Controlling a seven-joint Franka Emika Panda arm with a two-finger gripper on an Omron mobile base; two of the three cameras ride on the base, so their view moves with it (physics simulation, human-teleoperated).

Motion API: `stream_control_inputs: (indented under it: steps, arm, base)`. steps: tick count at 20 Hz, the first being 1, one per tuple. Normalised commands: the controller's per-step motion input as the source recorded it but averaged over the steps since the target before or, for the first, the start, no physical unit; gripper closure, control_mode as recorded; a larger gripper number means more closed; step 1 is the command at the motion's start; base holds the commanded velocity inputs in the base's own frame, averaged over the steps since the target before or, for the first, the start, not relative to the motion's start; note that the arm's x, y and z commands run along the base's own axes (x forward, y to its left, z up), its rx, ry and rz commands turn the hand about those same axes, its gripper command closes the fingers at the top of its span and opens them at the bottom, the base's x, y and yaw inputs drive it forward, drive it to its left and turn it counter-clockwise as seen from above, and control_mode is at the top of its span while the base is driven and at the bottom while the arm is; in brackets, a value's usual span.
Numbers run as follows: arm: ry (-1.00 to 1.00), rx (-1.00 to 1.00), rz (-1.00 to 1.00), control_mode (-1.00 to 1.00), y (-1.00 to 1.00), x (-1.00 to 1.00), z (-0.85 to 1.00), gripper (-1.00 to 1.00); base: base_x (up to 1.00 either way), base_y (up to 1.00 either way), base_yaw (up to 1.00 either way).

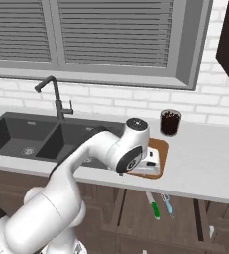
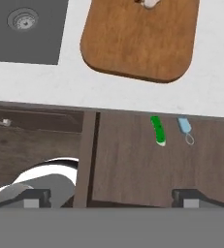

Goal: Place the appropriate cutting tool for cutting the garlic skin on the cutting board.

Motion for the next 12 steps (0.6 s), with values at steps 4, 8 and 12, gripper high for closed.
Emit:
stream_control_inputs:
  steps: [4, 8, 12]
  arm:
    - [0.16, 0.0, 0.0, -1.0, -0.35, -0.04, -0.4, -1.0]
    - [0.02, 0.0, 0.0, -1.0, -0.59, -0.31, -0.69, -1.0]
    - [0.0, 0.0, 0.0, -1.0, -0.51, -0.32, -0.64, -1.0]
  base:
    - [0.0, 0.0, 0.0]
    - [0.0, 0.0, 0.0]
    - [0.0, 0.0, 0.0]
